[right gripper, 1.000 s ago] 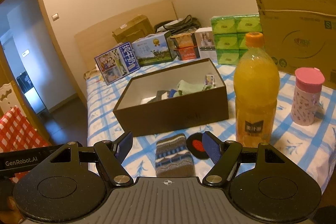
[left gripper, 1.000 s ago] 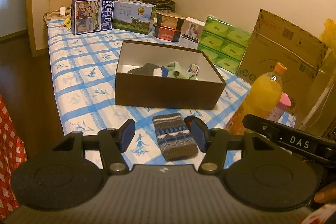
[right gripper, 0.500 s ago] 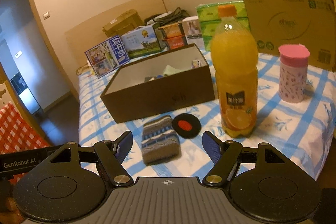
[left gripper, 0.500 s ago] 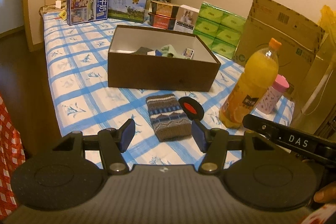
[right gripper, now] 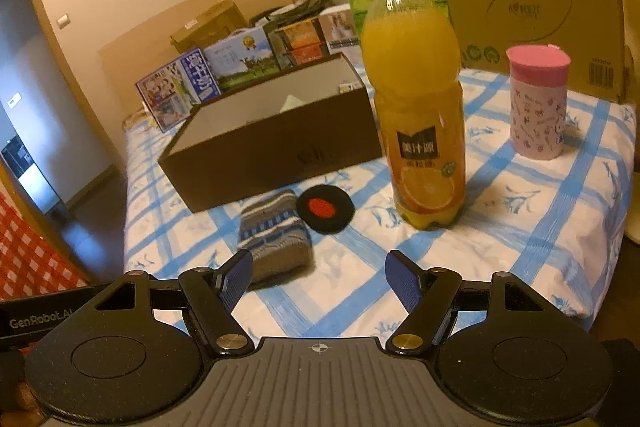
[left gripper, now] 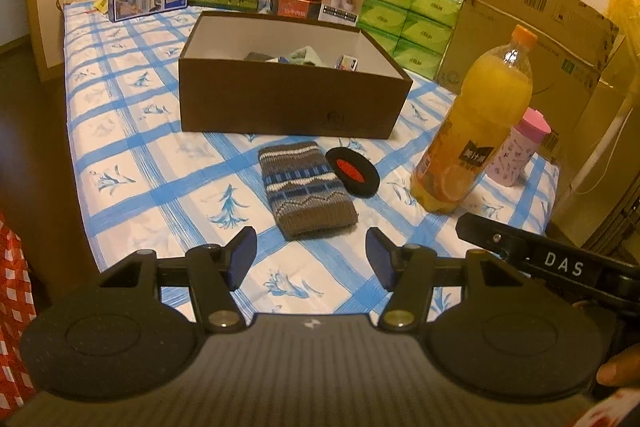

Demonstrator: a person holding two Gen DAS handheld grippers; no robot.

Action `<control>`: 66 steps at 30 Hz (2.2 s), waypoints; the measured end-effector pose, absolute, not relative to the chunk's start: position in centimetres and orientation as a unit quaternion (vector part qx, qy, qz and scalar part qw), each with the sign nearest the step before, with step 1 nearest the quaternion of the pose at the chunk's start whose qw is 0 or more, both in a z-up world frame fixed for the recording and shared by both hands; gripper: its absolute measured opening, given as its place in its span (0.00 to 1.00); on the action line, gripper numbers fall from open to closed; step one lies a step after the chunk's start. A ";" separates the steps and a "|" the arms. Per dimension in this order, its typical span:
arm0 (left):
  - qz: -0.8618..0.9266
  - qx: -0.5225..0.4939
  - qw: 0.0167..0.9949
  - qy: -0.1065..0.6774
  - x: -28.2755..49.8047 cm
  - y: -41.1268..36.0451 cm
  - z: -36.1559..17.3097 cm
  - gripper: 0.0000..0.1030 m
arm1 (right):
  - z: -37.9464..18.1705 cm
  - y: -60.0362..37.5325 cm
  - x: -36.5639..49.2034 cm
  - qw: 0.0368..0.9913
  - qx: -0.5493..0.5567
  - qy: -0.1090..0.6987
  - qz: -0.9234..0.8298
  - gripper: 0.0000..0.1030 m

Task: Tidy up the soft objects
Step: 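Lower left tool over the striped knit sock while right tool approaches the red-black pad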

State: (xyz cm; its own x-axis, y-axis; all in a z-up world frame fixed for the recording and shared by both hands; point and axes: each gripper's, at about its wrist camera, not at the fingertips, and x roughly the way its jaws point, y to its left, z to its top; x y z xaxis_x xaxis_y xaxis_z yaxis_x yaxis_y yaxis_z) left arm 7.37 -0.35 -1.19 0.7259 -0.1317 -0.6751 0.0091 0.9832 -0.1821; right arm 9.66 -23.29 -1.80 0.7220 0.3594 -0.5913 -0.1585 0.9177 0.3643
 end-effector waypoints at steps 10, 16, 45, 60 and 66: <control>-0.035 -0.086 0.915 0.392 9.1 -0.3 -3.5 0.56 | -4.1 -22.7 11.4 0.906 0.141 0.374 0.140 0.71; -0.037 -0.089 0.909 0.405 10.3 -0.4 -5.0 0.56 | -5.6 -23.1 12.3 0.900 0.148 0.388 0.130 0.71; -0.051 -0.027 0.913 0.403 19.0 -4.3 -10.3 0.65 | -10.0 -24.1 18.4 0.918 0.124 0.360 0.108 0.71; -0.038 0.058 0.914 0.400 21.9 -7.0 -13.6 0.71 | -11.7 -24.7 18.8 0.911 0.132 0.377 0.100 0.71; -0.004 0.052 0.916 0.399 21.5 -4.2 -13.6 0.71 | -12.0 -24.4 18.8 0.909 0.132 0.382 0.103 0.71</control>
State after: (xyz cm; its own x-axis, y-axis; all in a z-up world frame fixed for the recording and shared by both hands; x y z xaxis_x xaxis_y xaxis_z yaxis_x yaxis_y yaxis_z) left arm 21.54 -4.17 -13.62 0.6821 0.0334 -0.7305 0.0488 0.9947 0.0910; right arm 18.80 -24.44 -12.00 0.6868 0.2888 -0.6670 -0.0867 0.9437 0.3193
